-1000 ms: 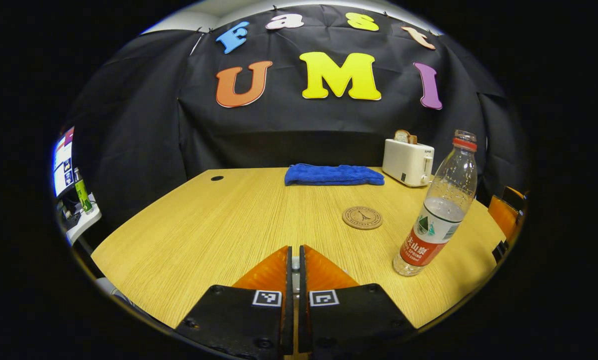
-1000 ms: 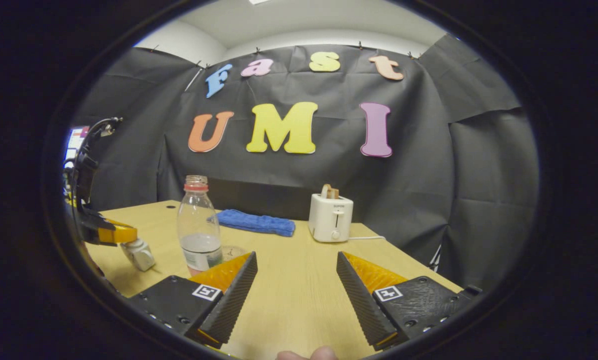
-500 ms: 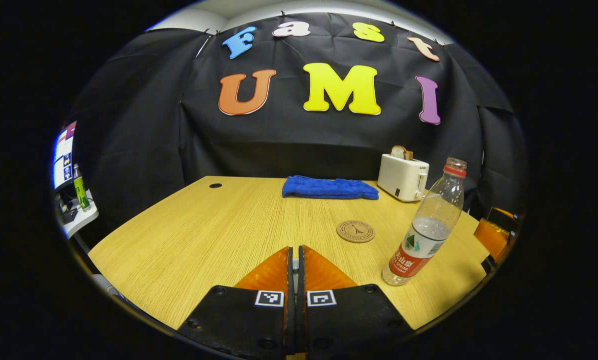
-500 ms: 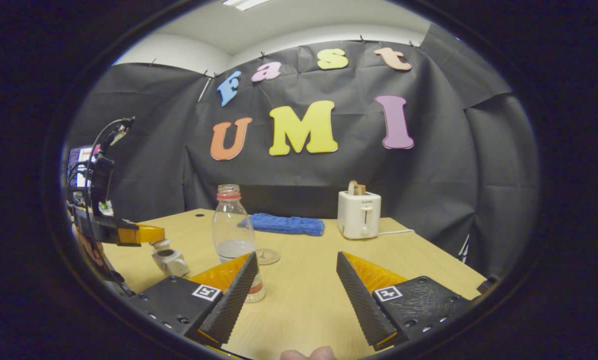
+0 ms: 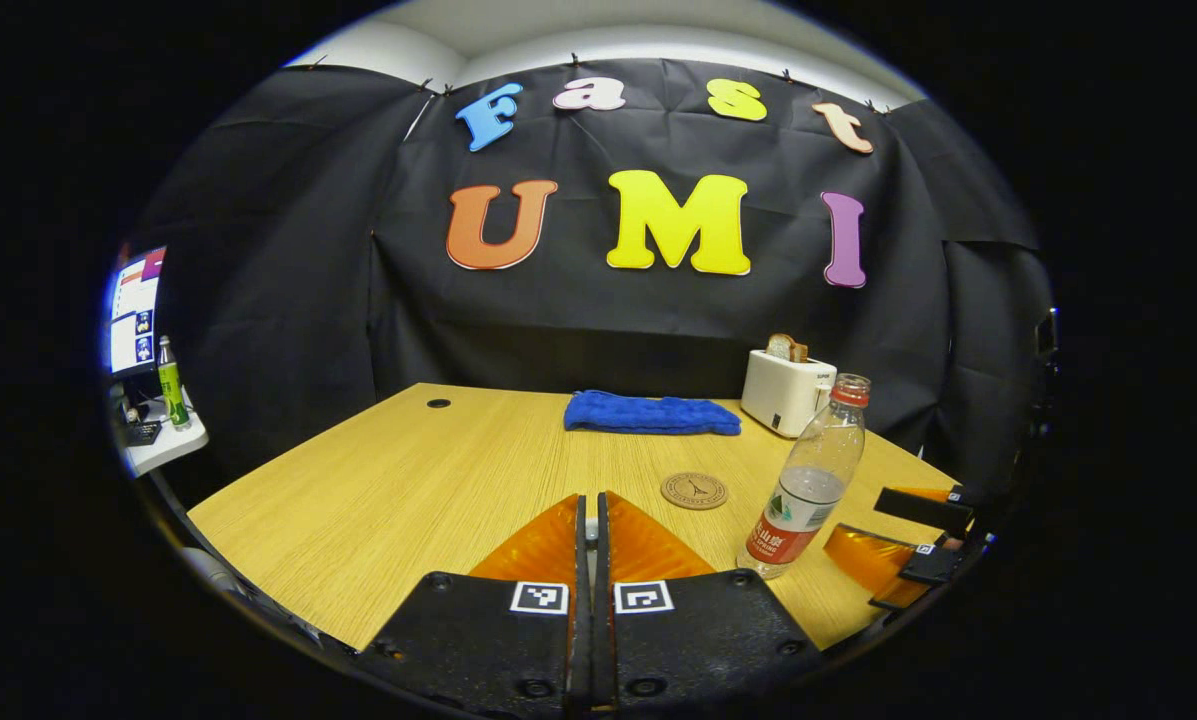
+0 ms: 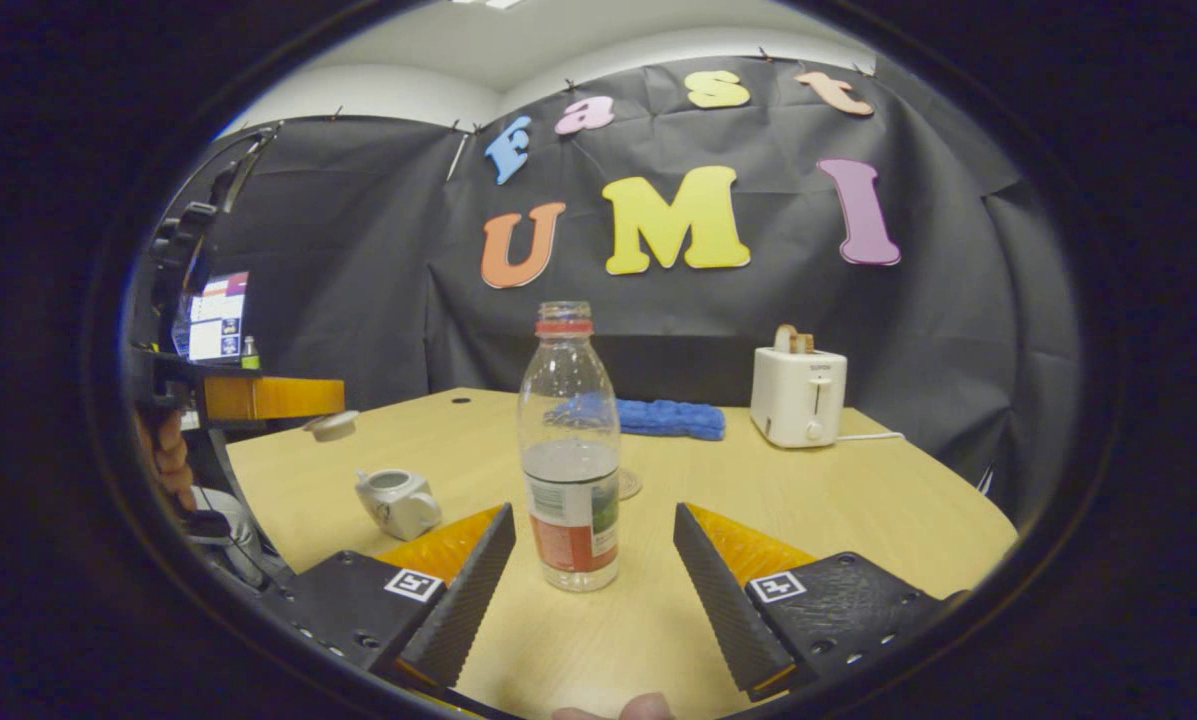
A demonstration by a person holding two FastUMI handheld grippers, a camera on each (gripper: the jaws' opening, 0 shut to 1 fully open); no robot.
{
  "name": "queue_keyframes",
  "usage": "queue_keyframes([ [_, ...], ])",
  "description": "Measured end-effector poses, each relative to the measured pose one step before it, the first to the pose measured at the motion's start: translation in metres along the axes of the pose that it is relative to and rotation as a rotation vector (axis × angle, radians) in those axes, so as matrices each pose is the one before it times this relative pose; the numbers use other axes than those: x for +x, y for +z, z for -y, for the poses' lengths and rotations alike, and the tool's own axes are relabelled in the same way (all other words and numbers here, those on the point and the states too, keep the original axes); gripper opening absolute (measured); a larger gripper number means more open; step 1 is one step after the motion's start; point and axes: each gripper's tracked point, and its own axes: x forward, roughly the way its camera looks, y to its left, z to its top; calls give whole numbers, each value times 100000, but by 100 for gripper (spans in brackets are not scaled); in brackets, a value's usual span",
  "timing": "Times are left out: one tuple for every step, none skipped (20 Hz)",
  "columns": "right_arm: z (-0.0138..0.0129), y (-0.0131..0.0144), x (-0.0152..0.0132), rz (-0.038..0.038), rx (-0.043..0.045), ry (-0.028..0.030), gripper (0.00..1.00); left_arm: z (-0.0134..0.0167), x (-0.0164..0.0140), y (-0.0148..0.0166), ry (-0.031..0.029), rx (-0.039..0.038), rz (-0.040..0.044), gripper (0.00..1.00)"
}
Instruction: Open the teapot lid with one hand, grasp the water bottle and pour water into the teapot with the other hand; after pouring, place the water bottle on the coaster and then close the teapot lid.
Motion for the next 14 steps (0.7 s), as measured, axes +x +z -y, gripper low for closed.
queue_keyframes([
  [-140,-193,708,-721,-66,144,95,-154,-202,110,494,241,367,3],
  [-192,-145,660,-471,161,342,98,-224,-304,-14,636,458,315,3],
  [-214,-80,631,-603,122,239,98,-209,-216,9,572,404,439,3],
  [-260,-51,708,-557,194,71,98,-158,-209,154,549,351,418,3],
  [-46,-64,598,-766,44,-61,98,-183,-154,107,491,98,547,3],
  [-182,-156,460,-507,220,50,96,-123,-24,200,273,-305,457,3],
  [-84,85,403,-186,653,-274,96,-115,79,40,90,-820,180,3],
  [-56,-55,199,16,721,-438,96,-125,-81,16,148,-718,177,3],
  [-50,16,14,72,589,-297,96,-127,55,-40,254,-437,202,3],
  [-16,-62,61,87,239,-496,95,-251,66,77,257,-206,62,3],
  [-92,-21,247,116,195,-505,94,-153,-28,-51,208,-166,151,3],
  [-91,211,107,345,184,-372,91,-102,-18,-25,109,-248,-16,3],
  [-11,78,78,351,-12,-476,89,-183,14,-39,126,-390,-50,3],
  [-56,113,-39,278,-198,-424,87,-270,37,-96,178,-434,109,3],
])
